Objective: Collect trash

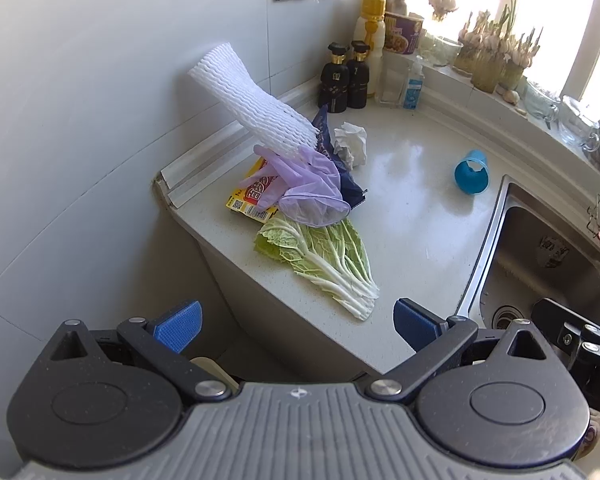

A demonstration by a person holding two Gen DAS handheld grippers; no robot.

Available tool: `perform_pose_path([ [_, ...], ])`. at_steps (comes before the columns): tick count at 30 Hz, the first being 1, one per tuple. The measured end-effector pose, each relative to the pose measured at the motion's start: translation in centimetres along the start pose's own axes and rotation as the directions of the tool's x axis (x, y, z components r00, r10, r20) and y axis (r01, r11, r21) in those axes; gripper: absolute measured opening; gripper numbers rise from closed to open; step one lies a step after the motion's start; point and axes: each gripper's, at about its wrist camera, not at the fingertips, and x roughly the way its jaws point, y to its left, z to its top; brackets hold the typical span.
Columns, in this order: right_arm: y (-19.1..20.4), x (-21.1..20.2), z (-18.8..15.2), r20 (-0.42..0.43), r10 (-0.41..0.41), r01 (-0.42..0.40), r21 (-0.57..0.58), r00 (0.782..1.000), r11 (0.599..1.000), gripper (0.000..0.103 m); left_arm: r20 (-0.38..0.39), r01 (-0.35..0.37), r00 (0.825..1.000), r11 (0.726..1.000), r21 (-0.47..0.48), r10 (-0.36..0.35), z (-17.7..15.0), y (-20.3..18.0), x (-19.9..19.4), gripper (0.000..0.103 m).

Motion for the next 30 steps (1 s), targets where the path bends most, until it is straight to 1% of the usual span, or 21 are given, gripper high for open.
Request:
perform_pose_path([
  [9,0.0,0.5,0.6,0.008,0.016,-0.016,0.005,1.000,1.000,0.103,0.011,-0.001,1.000,1.000,-0.014,0.001,0.6,0.4,0.5,0.102],
  [21,0.0,1.8,2.1,0.019,0.042,-0.042,-0.001,0.999,0.999,0.103,0.025,-0.007,1.000,1.000,0.002,0.007,2.0,0.3,1.5,0.102],
  [26,-0.3,2.8,2.8,0.038,0.077,-0.077,0.003,0.996,0.997,0.103,0.027,0.006,1.000,1.000,0.008,-0.006,2.6,0.3,2.2,0.102],
  [30,-0.6,4.1,3.5,0.056,0.131,-0.132,0.013,0.990,0.991,0.103,0.019,0.035,0.999,0.999,0.013,-0.036,3.5,0.5,3.1,0.102],
])
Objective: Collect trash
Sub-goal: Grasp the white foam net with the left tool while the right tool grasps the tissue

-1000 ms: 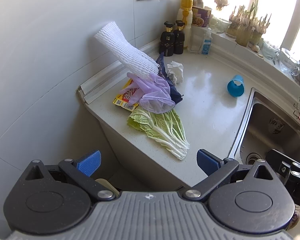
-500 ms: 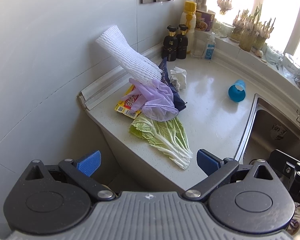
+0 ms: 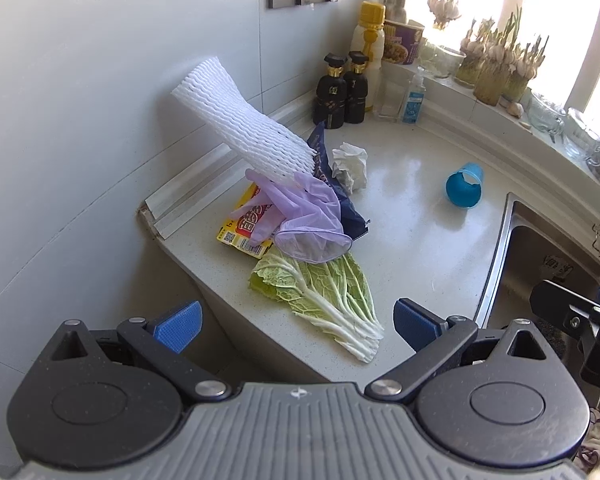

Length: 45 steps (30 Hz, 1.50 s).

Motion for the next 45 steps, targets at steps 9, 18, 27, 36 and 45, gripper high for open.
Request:
perform_pose_path([
  [9,-0.8,4.7,2.0,0.026,0.165,-0.166,0.038,0.986,0.985,0.103,0.054,0.068,0.996,0.997,-0.038,-0.066,2.5,1.3,3.2,0.100],
  [18,-1.9,13.8,4.3,0.014,0.317,-0.317,0.084,0.948,0.945,0.103,0.139,0.094,0.987,0.990,-0.104,-0.079,5.3,3.2,8.2,0.087],
  [27,-3.2,25.1,5.4,0.003,0.418,-0.413,0.163,0.908,0.896,0.087,0.264,0.084,0.964,0.984,-0.156,-0.041,7.8,5.3,12.7,0.065],
  [36,-3.4,32.5,6.1,-0.019,0.435,-0.420,0.227,0.900,0.879,0.076,0.303,0.054,0.953,0.980,-0.190,0.006,9.0,6.3,15.5,0.057],
  [45,-2.0,36.3,7.0,-0.051,0.430,-0.409,0.223,0.901,0.885,0.057,0.315,0.005,0.947,0.978,-0.210,0.063,9.5,6.6,17.1,0.040],
])
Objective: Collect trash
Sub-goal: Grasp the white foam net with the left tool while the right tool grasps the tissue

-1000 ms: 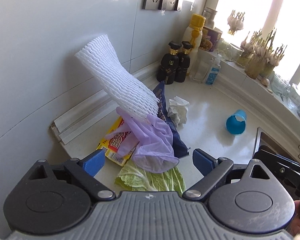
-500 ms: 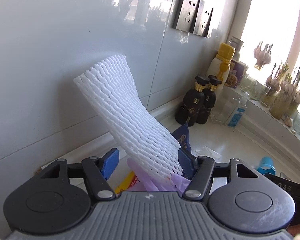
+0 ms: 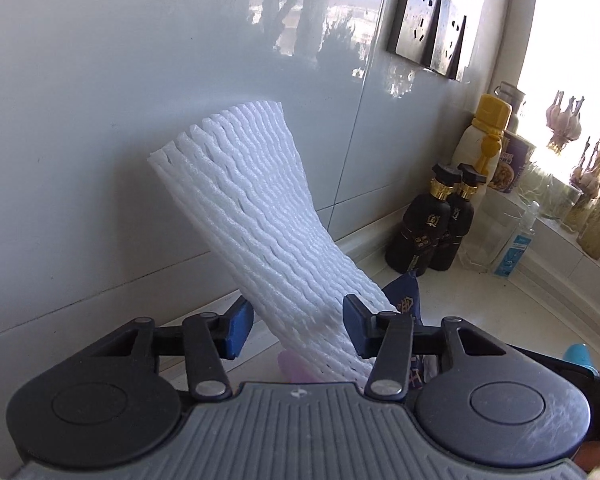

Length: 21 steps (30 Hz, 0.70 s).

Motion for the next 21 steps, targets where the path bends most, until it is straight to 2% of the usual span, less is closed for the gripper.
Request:
perform_pose_path([
  [1,0.0,0.2,0.0,0.001,-0.015,0.015,-0.005,1.000,1.000,0.044,0.001,-0.006,1.000,1.000,-0.004,0.006,0.0,0.0,0.1,0.035],
  [5,-0.3,0.3,0.1,0.011,-0.033,0.033,0.011,0.999,0.999,0.034,0.007,-0.019,1.000,1.000,-0.024,0.019,0.3,0.2,0.2,0.013],
  [7,-0.3,0.0,0.2,0.015,-0.045,0.045,0.020,0.999,0.999,0.032,0.005,-0.022,1.000,0.999,-0.029,0.022,0.4,0.1,0.2,0.010],
  [14,-0.2,-2.7,0.4,0.056,-0.063,0.061,0.031,0.996,0.998,0.030,0.040,-0.008,0.999,1.000,-0.004,0.008,1.0,-0.8,-1.0,0.007],
  [21,0.2,-7.2,0.8,0.114,-0.073,0.068,0.043,0.991,0.997,0.030,0.073,0.026,0.997,1.000,0.010,-0.026,1.5,-1.8,-3.2,0.007],
])
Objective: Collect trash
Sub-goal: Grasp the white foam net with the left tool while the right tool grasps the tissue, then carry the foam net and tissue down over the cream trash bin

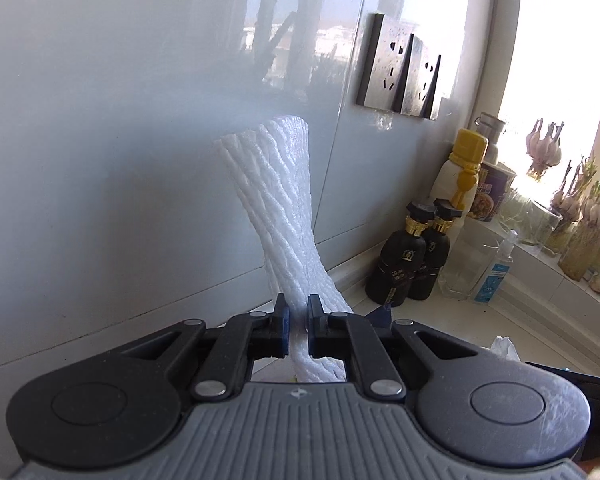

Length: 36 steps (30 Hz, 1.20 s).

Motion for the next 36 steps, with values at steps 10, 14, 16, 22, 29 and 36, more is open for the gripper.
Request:
perform_pose_path([
  [10,0.8,-6.8,0.0,0.054,-0.024,0.024,0.009,0.998,1.000,0.030,0.025,0.084,0.996,0.996,0.001,-0.084,0.8,-0.7,-4.9,0.007],
  [14,1.2,-9.7,-0.1,0.083,-0.034,0.033,0.012,0.996,0.999,0.030,0.034,0.120,0.992,0.993,0.004,-0.120,0.9,-1.0,-6.8,0.007],
  [16,1.4,-11.2,-0.3,0.094,-0.033,0.032,0.017,0.995,0.999,0.030,0.037,0.136,0.990,0.991,0.003,-0.136,0.9,-1.0,-7.8,0.007],
  [22,3.0,-14.6,-1.3,0.103,-0.023,0.023,0.001,0.994,1.000,0.030,0.024,0.175,0.984,0.984,0.040,-0.176,0.7,-1.1,-10.3,0.007],
  [29,4.2,-17.4,-3.5,0.083,0.009,-0.010,0.007,0.997,1.000,0.030,-0.035,0.202,0.979,0.977,0.071,-0.200,-0.6,-0.2,-12.5,0.007],
  [36,5.1,-18.4,-6.8,0.035,0.034,-0.034,0.009,0.999,0.999,0.030,-0.096,0.221,0.972,0.973,0.070,-0.214,-1.9,1.2,-13.7,0.007],
])
